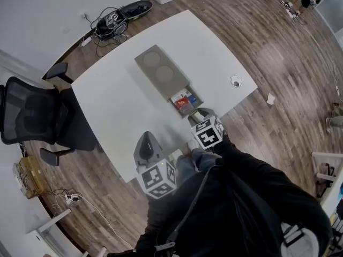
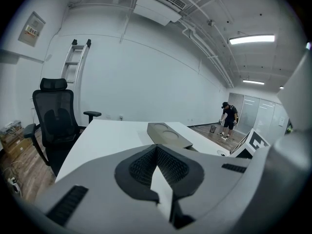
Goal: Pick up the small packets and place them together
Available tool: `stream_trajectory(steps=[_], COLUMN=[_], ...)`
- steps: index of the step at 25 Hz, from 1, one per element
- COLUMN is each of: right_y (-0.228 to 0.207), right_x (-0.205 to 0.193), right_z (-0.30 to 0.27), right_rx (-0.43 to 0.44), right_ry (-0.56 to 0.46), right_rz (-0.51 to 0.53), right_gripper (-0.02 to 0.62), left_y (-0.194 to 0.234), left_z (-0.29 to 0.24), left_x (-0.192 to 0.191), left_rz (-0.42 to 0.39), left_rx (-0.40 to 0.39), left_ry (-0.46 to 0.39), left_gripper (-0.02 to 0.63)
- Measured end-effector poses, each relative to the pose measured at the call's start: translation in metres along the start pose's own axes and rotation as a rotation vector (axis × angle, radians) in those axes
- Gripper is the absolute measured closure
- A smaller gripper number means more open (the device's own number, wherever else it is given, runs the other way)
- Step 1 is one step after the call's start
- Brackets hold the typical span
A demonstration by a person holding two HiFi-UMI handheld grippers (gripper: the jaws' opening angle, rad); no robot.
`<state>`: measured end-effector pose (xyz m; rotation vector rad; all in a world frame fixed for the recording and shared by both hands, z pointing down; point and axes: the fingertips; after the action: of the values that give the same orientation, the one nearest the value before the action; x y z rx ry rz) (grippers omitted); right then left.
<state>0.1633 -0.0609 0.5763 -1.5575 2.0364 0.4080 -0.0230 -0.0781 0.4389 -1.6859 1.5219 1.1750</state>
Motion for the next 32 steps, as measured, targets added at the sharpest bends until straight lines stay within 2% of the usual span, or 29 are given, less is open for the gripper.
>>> stream_trajectory(steps=[12, 22, 32], right_y=[0.010, 0.011, 0.010], right_x=[-0.035, -0.065, -0.084], right_z=[0.021, 0.045, 0.054], right_rx=[0.003, 0.000, 0.018], right_ry=[0.029, 0.046, 0.089], right_rz=[-0.016, -0.027, -0.016], right_gripper=[0.430, 0.430, 0.430], left_y=[-0.003, -0.030, -0.024], left_z=[-0.004, -0.005, -0.010], left_x=[-0.005, -0.007, -0.004], left_rz=[-0.001, -0.009, 0.004], left_rx=[-0.038, -0.103, -0.092], left_ry=[0.019, 0.025, 0.020], left_gripper=[0.607, 0.607, 0.607])
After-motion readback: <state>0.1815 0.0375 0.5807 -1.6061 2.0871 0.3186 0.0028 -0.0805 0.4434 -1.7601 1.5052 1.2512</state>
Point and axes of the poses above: the fingertips, and each gripper's own axes: z backward along the fingers, y to its left, x out of its top, and after that the axes turned 7 degrees about x, right-handed
